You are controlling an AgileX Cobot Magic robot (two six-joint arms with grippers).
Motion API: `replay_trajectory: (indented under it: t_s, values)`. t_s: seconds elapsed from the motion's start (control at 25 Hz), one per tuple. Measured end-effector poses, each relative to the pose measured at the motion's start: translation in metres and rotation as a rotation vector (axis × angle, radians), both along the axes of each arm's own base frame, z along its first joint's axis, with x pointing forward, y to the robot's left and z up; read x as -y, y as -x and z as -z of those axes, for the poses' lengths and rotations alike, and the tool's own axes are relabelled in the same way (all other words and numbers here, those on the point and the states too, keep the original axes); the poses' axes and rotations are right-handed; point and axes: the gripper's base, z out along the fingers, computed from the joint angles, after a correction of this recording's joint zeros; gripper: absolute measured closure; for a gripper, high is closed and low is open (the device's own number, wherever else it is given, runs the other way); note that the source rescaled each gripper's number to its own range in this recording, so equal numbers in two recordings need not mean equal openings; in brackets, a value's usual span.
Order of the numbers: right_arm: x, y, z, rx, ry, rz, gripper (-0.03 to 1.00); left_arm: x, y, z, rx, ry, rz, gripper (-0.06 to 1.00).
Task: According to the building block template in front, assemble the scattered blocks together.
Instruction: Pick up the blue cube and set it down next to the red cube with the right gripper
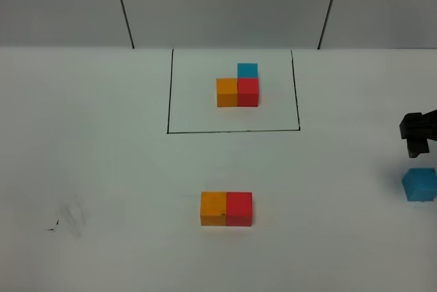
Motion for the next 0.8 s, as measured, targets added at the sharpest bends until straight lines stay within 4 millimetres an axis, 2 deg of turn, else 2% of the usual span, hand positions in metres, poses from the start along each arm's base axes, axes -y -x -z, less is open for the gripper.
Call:
replay_trajectory:
  t_s: [0.24, 0.8]
  values:
    - [0.008, -0.013, 0.031, -0.055, -0.015, 0.002, 0.04, 0.0, 0.0, 0.0, 0.0, 0.0, 0.0, 0.77]
    - [0.007, -0.028, 0.076, -0.119, -0.021, -0.013, 0.08, 0.0, 0.0, 0.0, 0.0, 0.0, 0.0, 0.77]
